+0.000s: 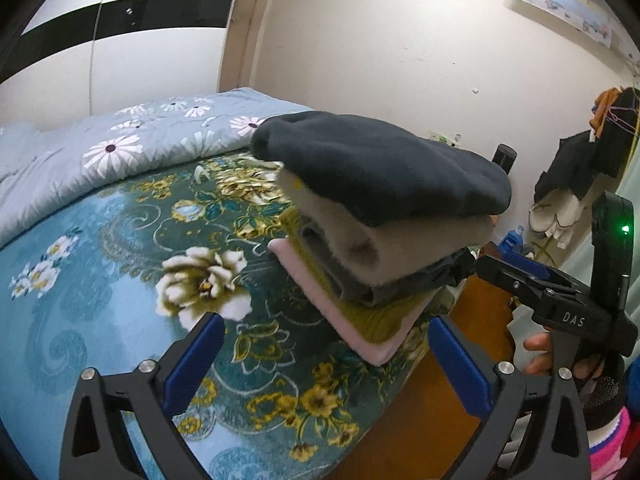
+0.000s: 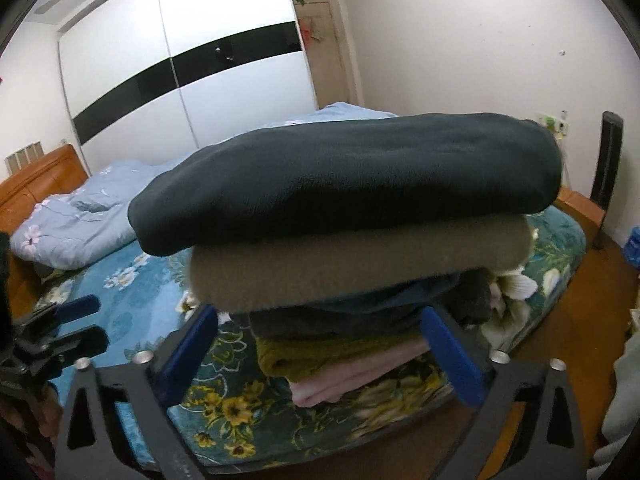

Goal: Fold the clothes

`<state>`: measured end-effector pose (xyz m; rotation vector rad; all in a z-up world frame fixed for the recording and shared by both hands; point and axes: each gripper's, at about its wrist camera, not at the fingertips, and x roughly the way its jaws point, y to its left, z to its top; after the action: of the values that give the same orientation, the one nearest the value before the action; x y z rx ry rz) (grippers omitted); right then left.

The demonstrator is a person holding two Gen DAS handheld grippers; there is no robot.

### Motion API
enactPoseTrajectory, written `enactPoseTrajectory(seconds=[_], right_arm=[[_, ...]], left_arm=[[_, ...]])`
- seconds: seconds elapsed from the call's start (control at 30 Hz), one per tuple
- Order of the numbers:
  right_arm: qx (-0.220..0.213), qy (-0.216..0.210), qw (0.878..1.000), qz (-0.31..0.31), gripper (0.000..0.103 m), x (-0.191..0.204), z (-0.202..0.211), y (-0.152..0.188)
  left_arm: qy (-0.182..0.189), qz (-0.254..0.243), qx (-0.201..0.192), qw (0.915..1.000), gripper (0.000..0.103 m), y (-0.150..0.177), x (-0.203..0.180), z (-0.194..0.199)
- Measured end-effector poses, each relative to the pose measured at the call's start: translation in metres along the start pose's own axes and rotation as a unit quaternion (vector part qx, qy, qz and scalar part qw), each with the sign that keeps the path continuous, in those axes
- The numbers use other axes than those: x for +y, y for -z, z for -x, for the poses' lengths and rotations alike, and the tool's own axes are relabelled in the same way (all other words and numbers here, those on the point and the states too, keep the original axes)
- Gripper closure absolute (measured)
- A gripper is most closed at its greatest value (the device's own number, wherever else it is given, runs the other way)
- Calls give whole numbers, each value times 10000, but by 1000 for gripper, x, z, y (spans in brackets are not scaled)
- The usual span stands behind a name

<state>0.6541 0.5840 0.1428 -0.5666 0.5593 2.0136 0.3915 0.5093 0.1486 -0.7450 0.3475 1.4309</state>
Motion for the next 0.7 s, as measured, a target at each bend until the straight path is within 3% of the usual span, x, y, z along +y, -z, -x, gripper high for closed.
enactPoseTrajectory(seconds=[0.43, 0.7], right_arm=[[-32, 142, 9997, 191, 0, 19, 16, 9], [51, 119, 9999, 89, 0, 22, 19, 11]], left_arm=[[-220, 34, -37, 9997, 0, 12, -3, 25], [-695, -219, -71, 9973, 0, 20, -13, 28]])
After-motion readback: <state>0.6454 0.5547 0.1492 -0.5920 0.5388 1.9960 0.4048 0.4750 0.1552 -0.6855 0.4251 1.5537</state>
